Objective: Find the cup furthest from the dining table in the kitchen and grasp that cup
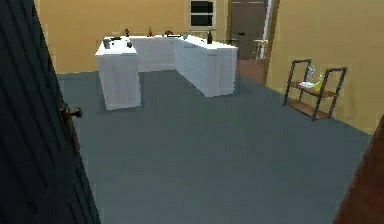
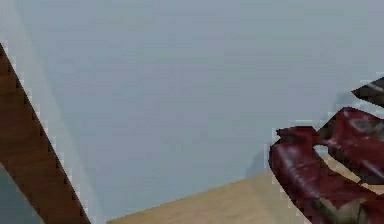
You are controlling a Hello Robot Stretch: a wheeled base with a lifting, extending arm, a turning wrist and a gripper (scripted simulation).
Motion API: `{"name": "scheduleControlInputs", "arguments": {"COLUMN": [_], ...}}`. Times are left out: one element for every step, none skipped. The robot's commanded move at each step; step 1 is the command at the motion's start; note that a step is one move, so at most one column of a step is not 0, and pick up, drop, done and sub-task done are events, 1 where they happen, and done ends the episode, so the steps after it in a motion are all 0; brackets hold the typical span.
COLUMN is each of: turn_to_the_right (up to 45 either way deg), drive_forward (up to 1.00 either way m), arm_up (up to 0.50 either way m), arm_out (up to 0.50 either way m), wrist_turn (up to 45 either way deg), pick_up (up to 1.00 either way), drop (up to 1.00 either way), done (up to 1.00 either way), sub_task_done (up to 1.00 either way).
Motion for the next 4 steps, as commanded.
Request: {"name": "scheduleControlInputs", "arguments": {"turn_to_the_right": [-3.0,0.0,-6.0,0.0], "drive_forward": [0.00,1.00,0.00,0.25], "arm_up": [0.00,0.00,0.00,0.00], "arm_out": [0.00,0.00,0.00,0.00], "wrist_turn": [0.0,0.0,0.0,0.0], "pick_up": [0.00,0.00,0.00,0.00], "drop": [0.00,0.00,0.00,0.00], "done": [0.00,0.00,0.00,0.00], "sub_task_done": [0.00,0.00,0.00,0.00]}}
